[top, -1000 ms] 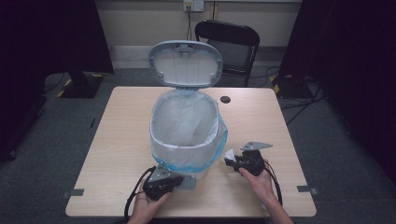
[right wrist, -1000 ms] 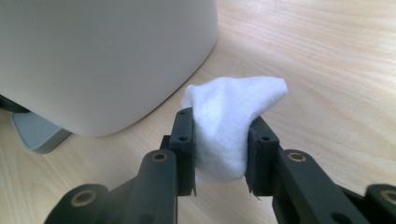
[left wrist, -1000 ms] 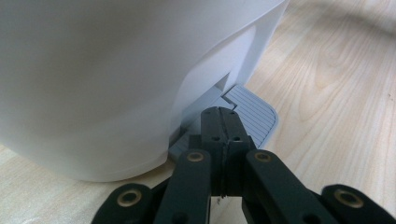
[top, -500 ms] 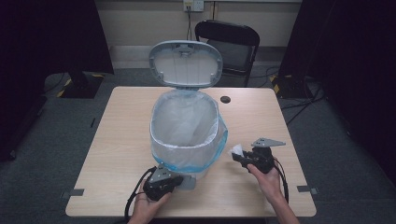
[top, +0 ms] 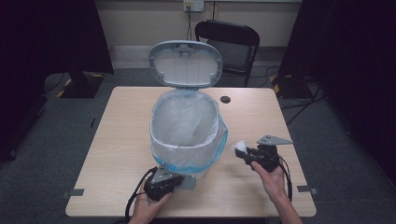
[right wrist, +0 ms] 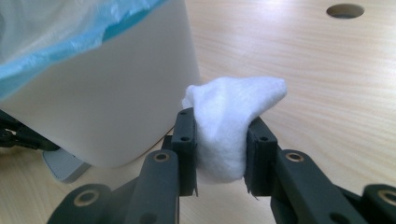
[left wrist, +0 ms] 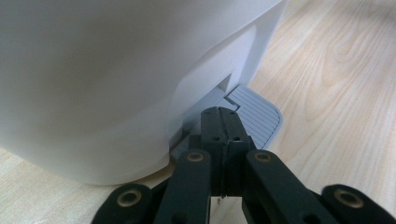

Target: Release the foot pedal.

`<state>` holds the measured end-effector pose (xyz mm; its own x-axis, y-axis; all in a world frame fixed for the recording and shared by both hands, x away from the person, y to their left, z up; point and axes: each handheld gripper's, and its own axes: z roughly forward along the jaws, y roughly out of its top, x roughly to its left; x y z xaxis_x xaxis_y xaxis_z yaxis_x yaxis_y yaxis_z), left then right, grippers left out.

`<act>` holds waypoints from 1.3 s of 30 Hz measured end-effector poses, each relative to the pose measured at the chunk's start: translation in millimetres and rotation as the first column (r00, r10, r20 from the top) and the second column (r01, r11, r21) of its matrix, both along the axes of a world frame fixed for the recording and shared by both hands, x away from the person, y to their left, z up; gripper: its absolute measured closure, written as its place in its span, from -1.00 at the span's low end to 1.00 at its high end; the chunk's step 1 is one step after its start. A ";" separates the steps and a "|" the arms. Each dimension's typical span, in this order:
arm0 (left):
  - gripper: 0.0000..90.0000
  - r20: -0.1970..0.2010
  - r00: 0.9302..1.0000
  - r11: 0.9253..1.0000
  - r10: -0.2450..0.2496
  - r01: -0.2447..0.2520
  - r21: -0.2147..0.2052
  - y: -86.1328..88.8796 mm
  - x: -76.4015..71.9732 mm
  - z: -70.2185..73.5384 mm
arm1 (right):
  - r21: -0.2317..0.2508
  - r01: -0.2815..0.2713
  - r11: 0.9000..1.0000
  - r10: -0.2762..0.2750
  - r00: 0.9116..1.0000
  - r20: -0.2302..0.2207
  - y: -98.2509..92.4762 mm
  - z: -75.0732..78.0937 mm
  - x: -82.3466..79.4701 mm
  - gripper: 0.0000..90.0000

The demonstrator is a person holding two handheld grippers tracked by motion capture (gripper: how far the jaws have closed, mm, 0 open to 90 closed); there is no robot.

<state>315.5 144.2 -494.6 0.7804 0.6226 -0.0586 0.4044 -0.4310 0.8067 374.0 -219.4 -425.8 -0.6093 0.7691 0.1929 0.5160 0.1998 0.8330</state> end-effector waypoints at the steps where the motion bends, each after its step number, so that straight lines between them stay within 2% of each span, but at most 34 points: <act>1: 1.00 0.000 1.000 1.000 0.000 0.000 0.000 0.0 0.0 0.0 | 0.000 0.000 1.000 0.000 1.000 0.000 0.0 0.0 0.0 0.56; 6: 1.00 0.005 1.000 1.000 -0.004 0.004 0.006 -0.4 -0.2 0.1 | 0.029 0.014 0.999 -0.015 0.999 0.038 -7.0 17.6 -1.0 0.56; 9: 1.00 0.007 1.000 1.000 -0.005 0.005 0.008 -0.4 -0.2 0.2 | 0.077 0.007 0.997 -0.011 0.999 0.048 -9.3 25.8 -0.7 0.56; 13: 1.00 0.007 1.000 1.000 -0.004 0.004 0.008 -0.5 -0.3 0.2 | 0.084 0.013 0.996 -0.020 0.996 0.083 -9.7 38.9 -2.3 0.57; 23: 1.00 0.006 1.000 1.000 -0.003 0.003 0.005 -0.4 -0.3 0.1 | 0.084 0.009 0.996 -0.020 0.992 0.128 -7.5 59.0 3.6 0.57; 30: 1.00 -0.003 1.000 1.000 -0.001 0.001 0.001 0.4 0.2 0.1 | 0.103 0.006 0.995 -0.023 0.986 0.164 -7.4 77.7 7.6 0.57; 31: 1.00 -0.002 1.000 1.000 0.000 0.000 -0.005 0.4 0.2 -0.4 | 0.107 -0.001 0.994 -0.018 0.983 0.181 -7.3 85.1 7.8 0.57; 36: 1.00 -0.001 1.000 1.000 0.001 -0.001 0.001 0.2 -0.1 0.0 | 0.109 -0.026 0.994 0.005 0.982 0.188 -4.9 97.9 9.2 0.57; 39: 1.00 -0.002 1.000 1.000 0.001 -0.001 -0.004 0.3 0.0 -0.3 | 0.117 -0.051 0.992 0.025 0.977 0.212 -1.0 111.3 9.9 0.58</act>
<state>315.5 144.6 -494.9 0.7798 0.6228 -0.0627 0.4061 -0.4272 0.8078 383.9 -220.4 -314.5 -0.6742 0.7236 0.1481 0.3214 0.1069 0.9409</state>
